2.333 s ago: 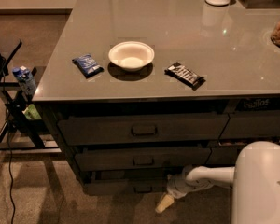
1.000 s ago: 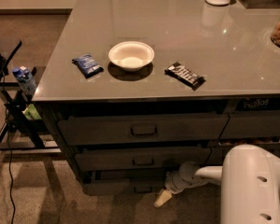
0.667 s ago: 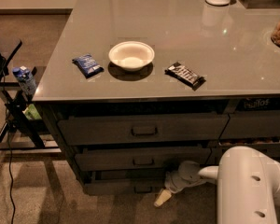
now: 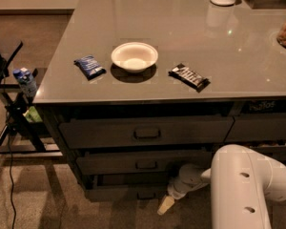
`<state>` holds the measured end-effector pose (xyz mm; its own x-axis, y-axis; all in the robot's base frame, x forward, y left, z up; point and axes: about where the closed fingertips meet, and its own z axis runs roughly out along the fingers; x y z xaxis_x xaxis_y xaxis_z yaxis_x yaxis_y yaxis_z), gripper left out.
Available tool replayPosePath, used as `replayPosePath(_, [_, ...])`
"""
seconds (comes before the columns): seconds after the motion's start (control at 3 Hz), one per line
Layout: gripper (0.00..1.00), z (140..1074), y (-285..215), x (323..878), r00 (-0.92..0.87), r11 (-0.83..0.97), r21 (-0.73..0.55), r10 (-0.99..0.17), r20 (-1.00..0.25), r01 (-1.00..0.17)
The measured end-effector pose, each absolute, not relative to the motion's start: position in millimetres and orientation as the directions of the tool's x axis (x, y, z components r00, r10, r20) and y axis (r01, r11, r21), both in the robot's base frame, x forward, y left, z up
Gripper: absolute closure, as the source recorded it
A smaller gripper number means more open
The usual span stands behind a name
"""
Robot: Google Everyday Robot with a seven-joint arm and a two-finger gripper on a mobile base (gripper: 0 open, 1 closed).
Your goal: Open bottom drawer
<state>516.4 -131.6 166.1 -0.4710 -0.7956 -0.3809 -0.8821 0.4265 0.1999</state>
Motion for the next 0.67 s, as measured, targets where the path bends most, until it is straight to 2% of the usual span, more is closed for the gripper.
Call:
replayPosePath(0.33, [0.00,170.1,-131.6,516.6,-0.471,0.426,0.200,-0.796,-0.381,-0.882])
replayPosePath(0.67, [0.00,177.2,-138.5,492.9,-0.496,0.441,0.229,-0.793,-0.352,-0.868])
